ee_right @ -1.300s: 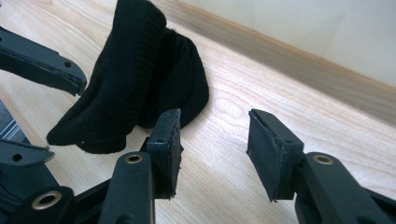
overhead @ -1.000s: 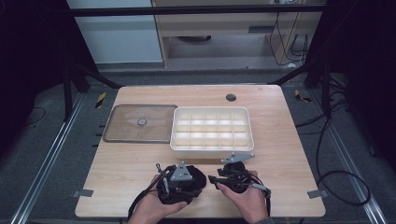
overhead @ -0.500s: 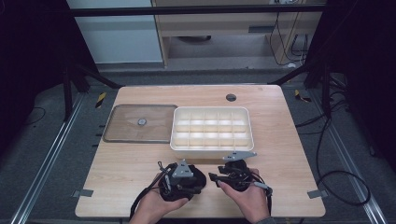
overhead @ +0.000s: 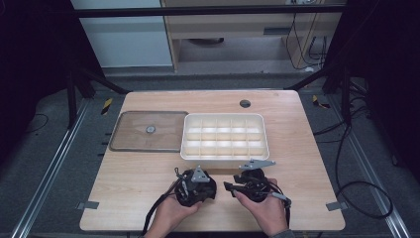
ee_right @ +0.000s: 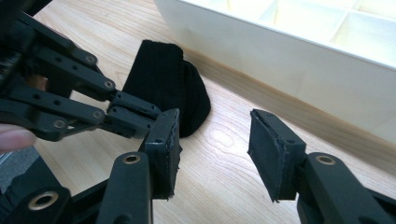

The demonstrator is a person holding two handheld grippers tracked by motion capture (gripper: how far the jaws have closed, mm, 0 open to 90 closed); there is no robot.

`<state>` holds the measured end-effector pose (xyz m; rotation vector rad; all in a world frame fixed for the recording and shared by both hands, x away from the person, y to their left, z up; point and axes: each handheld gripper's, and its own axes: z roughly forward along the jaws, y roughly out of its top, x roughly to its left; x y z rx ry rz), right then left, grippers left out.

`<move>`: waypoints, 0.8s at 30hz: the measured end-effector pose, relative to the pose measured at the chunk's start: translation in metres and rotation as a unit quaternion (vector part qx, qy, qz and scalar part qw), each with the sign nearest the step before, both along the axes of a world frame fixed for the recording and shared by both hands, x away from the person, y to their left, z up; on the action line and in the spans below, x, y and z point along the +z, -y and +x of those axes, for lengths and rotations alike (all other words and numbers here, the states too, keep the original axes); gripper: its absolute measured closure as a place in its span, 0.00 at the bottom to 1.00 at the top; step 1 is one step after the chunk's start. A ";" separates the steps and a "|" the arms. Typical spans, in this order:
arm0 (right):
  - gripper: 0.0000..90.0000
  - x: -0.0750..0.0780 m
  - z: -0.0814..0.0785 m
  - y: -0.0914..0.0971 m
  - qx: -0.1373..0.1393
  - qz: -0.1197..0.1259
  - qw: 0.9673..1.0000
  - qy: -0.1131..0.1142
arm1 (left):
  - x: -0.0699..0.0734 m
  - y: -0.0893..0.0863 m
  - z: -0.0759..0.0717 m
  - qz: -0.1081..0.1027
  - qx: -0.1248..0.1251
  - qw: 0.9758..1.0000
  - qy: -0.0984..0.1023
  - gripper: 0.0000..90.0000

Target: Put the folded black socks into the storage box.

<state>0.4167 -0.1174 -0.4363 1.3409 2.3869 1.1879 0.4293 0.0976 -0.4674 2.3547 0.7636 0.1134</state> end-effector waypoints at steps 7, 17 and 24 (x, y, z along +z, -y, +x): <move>0.60 -0.001 0.001 0.002 -0.005 0.002 1.000 -0.002 | -0.004 0.003 0.002 -0.001 -0.012 1.000 -0.027 0.95; 0.59 -0.002 0.002 0.001 -0.005 0.003 1.000 -0.003 | 0.009 -0.010 -0.002 -0.025 0.007 1.000 -0.005 0.86; 0.59 -0.001 0.002 -0.001 -0.003 0.005 1.000 -0.002 | 0.019 -0.019 -0.012 -0.039 0.014 0.999 0.013 0.68</move>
